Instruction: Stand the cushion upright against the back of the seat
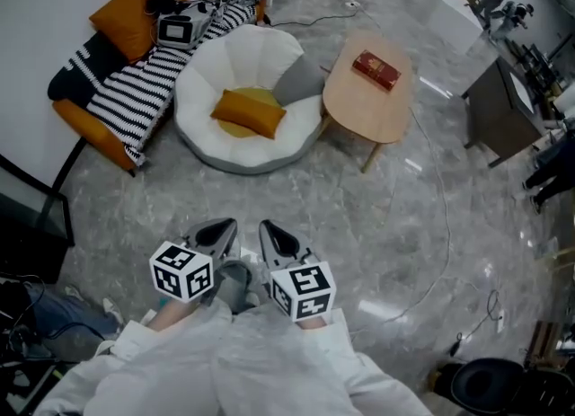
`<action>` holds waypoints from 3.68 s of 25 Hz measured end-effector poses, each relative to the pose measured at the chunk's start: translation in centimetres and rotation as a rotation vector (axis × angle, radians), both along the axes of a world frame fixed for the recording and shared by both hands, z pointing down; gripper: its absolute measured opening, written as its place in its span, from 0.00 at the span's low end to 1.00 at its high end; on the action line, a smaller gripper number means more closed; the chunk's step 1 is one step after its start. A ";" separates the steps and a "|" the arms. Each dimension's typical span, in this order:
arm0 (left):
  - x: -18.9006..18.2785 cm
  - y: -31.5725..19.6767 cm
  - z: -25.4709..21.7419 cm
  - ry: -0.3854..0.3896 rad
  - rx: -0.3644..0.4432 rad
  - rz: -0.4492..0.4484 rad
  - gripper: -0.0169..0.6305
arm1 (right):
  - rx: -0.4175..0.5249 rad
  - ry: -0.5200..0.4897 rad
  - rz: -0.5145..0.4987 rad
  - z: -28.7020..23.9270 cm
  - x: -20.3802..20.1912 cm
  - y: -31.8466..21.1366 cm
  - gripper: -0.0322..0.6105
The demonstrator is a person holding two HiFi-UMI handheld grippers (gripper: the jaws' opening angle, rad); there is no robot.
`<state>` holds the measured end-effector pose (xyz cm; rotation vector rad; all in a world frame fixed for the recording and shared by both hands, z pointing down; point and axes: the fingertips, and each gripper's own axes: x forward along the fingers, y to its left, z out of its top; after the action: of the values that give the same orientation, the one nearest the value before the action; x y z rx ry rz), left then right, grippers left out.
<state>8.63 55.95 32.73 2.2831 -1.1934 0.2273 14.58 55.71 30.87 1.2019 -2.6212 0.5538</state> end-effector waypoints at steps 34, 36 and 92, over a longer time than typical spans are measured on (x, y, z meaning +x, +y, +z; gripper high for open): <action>-10.1 -28.7 1.1 0.049 -0.043 0.124 0.04 | -0.045 0.023 0.144 1.2 -10.1 -28.8 0.07; -10.1 -30.3 1.3 0.052 -0.046 0.117 0.04 | -0.045 0.019 0.143 1.3 -10.0 -30.4 0.07; -3.8 -56.7 -2.4 0.023 0.026 0.046 0.04 | -0.004 -0.004 0.020 -1.2 -4.3 -55.7 0.07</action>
<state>4.85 -0.72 30.36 2.3310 -1.1396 0.2039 10.26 0.05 29.63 1.2287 -2.6130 0.5655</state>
